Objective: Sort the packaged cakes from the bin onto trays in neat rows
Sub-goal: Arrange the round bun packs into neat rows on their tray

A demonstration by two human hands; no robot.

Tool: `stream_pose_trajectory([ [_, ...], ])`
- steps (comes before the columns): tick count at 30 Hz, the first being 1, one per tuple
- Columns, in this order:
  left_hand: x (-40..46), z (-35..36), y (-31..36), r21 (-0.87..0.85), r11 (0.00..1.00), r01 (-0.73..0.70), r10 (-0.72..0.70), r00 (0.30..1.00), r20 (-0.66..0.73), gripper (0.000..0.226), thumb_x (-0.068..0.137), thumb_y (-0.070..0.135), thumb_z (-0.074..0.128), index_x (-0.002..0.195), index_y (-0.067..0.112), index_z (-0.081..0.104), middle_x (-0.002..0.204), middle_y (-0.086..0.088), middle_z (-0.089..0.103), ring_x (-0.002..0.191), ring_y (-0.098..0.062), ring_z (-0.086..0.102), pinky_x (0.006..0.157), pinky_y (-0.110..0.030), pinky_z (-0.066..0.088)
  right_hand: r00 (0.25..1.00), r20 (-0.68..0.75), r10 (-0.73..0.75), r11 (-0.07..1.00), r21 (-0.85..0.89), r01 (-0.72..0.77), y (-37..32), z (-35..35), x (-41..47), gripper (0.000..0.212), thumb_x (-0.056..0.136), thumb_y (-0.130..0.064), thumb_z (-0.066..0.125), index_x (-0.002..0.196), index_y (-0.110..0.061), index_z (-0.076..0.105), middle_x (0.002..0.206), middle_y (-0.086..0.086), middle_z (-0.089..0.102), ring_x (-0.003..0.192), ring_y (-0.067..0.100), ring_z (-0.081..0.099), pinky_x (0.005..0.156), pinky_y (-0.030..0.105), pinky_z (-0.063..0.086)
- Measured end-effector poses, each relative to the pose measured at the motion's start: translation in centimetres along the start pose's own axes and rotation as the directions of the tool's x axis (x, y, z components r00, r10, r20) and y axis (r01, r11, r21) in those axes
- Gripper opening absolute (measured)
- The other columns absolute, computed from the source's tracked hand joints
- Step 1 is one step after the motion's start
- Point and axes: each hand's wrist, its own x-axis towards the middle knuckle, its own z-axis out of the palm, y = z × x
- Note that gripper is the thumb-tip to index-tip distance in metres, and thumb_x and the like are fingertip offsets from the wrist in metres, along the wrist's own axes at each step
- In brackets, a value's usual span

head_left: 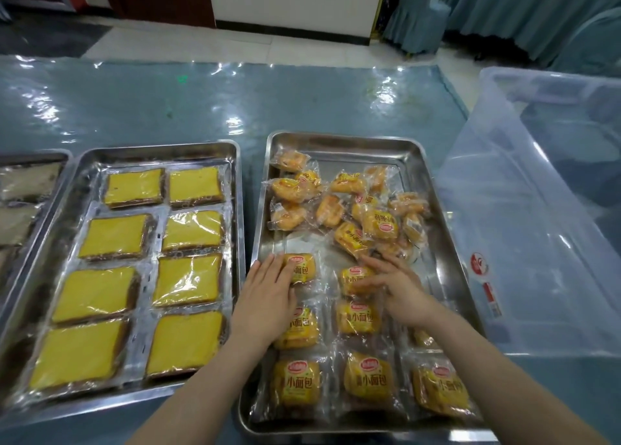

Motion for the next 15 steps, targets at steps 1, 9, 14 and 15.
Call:
stream_pose_trajectory([
  [1, 0.0, 0.0, 0.0, 0.008, 1.0, -0.004, 0.004, 1.0, 0.001, 0.054, 0.095, 0.037, 0.031, 0.147, 0.023, 0.023, 0.155, 0.0, 0.023, 0.143, -0.015, 0.013, 0.113, -0.031, -0.007, 0.999, 0.049, 0.003, 1.0, -0.016, -0.002, 0.0, -0.4, 0.0, 0.059, 0.077, -0.006, 0.057, 0.102, -0.059, 0.056, 0.152, -0.023, 0.023, 0.145, 0.013, 0.004, 0.116, 0.053, 0.007],
  [9, -0.1, 0.1, 0.0, 0.026, 1.0, -0.007, 0.007, 1.0, 0.009, 0.053, 0.094, 0.037, 0.034, 0.145, 0.022, 0.028, 0.152, -0.001, 0.029, 0.141, -0.016, 0.021, 0.113, -0.032, -0.005, 0.984, -0.158, 0.077, 0.996, -0.042, -0.085, -1.1, 2.0, 1.2, 0.042, 0.085, -0.03, 0.067, 0.125, -0.037, 0.056, 0.135, -0.005, 0.038, 0.128, 0.019, 0.034, 0.108, 0.038, 0.037],
  [14, 0.0, 0.0, 0.1, 0.017, 1.0, -0.011, 0.011, 1.0, 0.0, 0.052, 0.092, 0.033, 0.038, 0.143, 0.022, 0.032, 0.15, -0.002, 0.034, 0.139, -0.017, 0.027, 0.114, -0.033, -0.003, 0.978, -0.203, 0.053, 0.996, -0.065, -0.067, -1.8, 2.8, 3.4, 0.047, 0.093, -0.021, 0.055, 0.137, -0.035, 0.046, 0.141, 0.001, 0.03, 0.127, 0.025, 0.035, 0.103, 0.04, 0.041],
  [15, 0.0, 0.0, 0.0, 0.016, 1.0, -0.009, 0.009, 1.0, -0.001, 0.052, 0.092, 0.033, 0.038, 0.143, 0.022, 0.032, 0.15, -0.002, 0.034, 0.139, -0.017, 0.027, 0.114, -0.033, -0.003, 0.977, -0.207, 0.057, 0.996, -0.052, -0.069, -2.0, 2.9, 3.6, 0.045, 0.094, -0.022, 0.053, 0.137, -0.035, 0.046, 0.142, 0.002, 0.03, 0.127, 0.027, 0.035, 0.103, 0.04, 0.04],
])
